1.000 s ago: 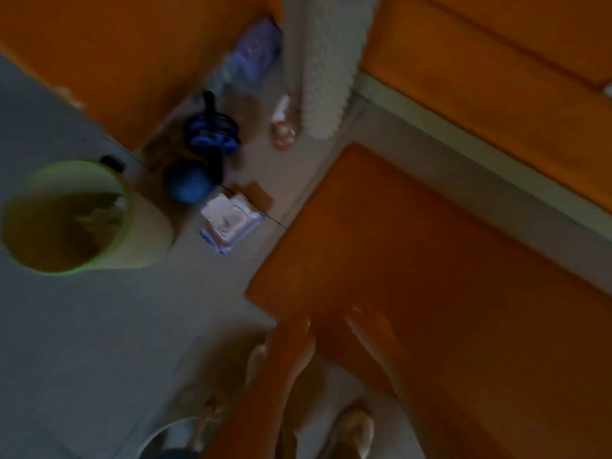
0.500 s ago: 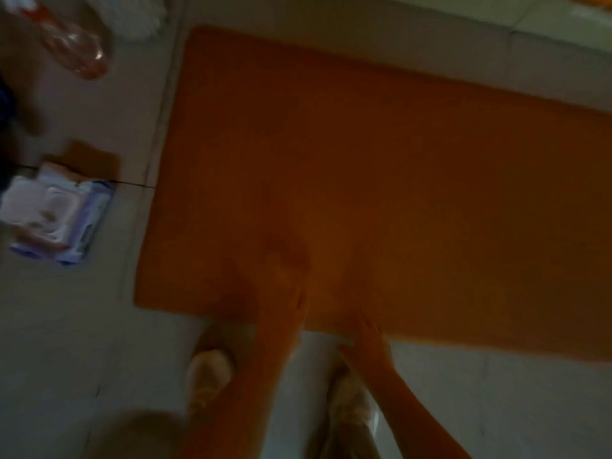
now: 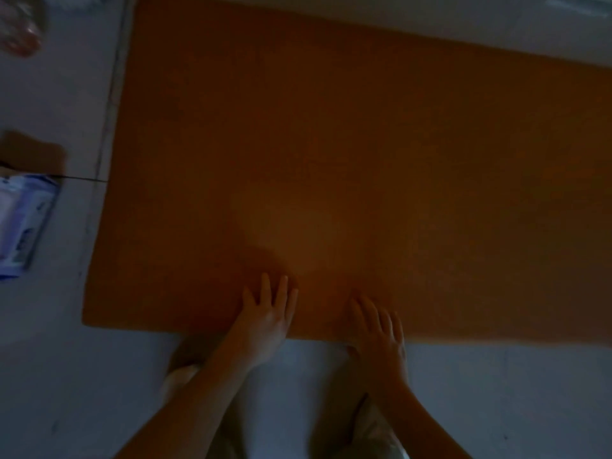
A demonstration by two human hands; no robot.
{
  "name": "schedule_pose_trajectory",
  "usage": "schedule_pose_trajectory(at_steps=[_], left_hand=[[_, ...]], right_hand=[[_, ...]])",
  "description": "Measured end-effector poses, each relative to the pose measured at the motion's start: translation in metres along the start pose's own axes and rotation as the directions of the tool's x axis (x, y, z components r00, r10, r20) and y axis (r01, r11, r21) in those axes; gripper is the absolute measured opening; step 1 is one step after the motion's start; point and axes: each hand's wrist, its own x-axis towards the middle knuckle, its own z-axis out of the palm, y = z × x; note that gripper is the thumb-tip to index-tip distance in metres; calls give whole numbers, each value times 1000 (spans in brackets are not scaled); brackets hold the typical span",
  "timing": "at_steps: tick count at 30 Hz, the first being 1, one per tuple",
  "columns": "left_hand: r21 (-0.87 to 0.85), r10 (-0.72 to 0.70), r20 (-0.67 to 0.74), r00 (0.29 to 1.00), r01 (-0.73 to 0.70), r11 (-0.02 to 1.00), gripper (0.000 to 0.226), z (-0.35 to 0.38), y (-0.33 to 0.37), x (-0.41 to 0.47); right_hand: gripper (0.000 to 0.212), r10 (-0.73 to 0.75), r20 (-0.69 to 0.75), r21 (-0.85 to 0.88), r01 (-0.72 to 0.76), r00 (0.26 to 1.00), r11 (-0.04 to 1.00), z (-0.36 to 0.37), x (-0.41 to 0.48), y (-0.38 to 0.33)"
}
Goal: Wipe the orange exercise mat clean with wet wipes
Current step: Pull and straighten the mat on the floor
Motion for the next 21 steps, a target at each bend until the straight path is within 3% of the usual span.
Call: schedule_pose_trajectory(at_steps=[3, 6, 9, 12, 15, 17, 21], left_hand=[[8, 62, -103, 993, -61, 998, 62, -23, -11, -14], [21, 64, -163, 985, -61, 998, 55, -63, -22, -36], [15, 95, -300, 949, -95, 995, 41, -111, -26, -57], [-17, 106, -452, 886, -127, 992, 21, -173, -30, -76], [-47, 122, -512, 850, -170, 984, 19, -243, -38, -97], [-36, 152, -512, 845, -198, 980, 23, -282, -42, -109], [14, 195, -524, 829, -221, 975, 20, -335, -47, -137]], right_hand=[[109, 137, 30, 10, -137, 990, 991, -26, -7, 14], [97, 252, -1, -1, -252, 968, 968, -65, -23, 31], [81, 375, -72, 29, -374, 924, 927, -121, -35, 48], [70, 488, -24, 57, -486, 872, 872, -177, -41, 59], [57, 491, -31, 130, -483, 871, 866, -233, -45, 72], [46, 414, -51, 126, -405, 909, 905, -277, -49, 82], [37, 309, 88, -87, -302, 947, 949, -367, -54, 87]])
